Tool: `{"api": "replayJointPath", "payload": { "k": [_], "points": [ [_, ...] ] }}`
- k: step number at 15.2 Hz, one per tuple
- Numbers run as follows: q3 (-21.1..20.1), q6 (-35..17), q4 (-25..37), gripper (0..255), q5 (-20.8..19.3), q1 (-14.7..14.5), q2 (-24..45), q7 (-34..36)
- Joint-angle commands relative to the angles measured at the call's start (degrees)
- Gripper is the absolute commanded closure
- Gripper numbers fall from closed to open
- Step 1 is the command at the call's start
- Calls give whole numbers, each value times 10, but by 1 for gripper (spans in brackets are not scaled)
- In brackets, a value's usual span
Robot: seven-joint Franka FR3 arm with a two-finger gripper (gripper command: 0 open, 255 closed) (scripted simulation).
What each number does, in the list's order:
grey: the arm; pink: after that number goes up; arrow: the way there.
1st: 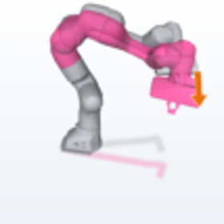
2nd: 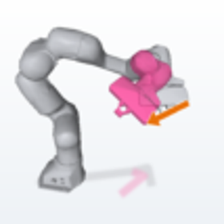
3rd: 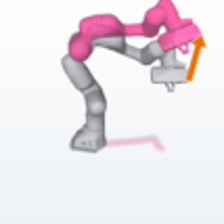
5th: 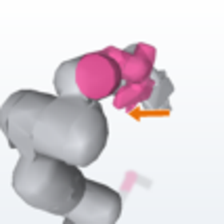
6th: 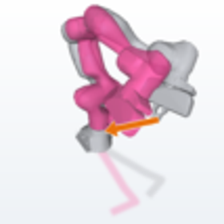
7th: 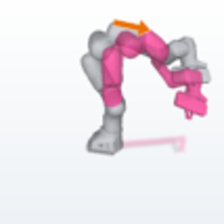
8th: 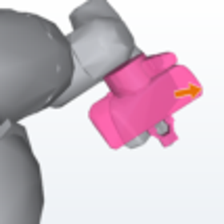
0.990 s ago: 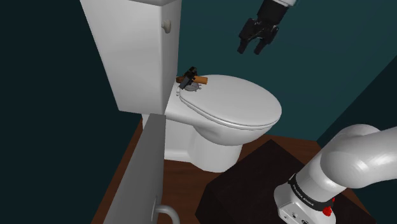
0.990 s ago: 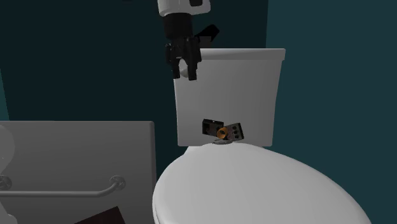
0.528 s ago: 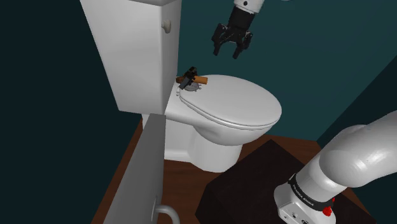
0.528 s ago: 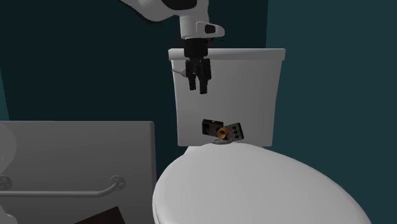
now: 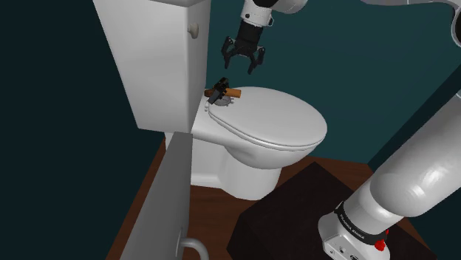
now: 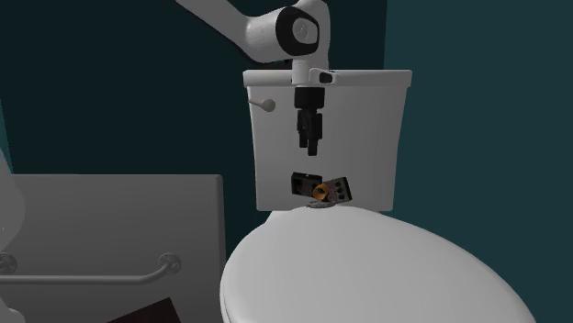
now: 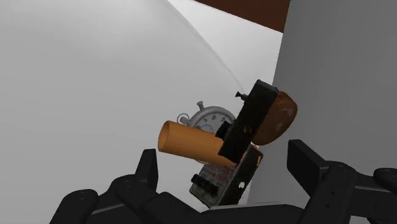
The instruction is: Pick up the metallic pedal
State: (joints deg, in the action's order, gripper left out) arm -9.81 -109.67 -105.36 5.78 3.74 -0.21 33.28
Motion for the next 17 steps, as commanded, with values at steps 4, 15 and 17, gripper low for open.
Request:
{"api": "replayJointPath", "payload": {
  "k": [4, 15, 17],
  "points": [
    [2, 3, 107, 0, -9, -4, 124, 85],
    [4, -50, 71, 255, -9, -6, 143, 86],
    [4, -50, 71, 255, -9, -6, 143, 86]
  ]
}}
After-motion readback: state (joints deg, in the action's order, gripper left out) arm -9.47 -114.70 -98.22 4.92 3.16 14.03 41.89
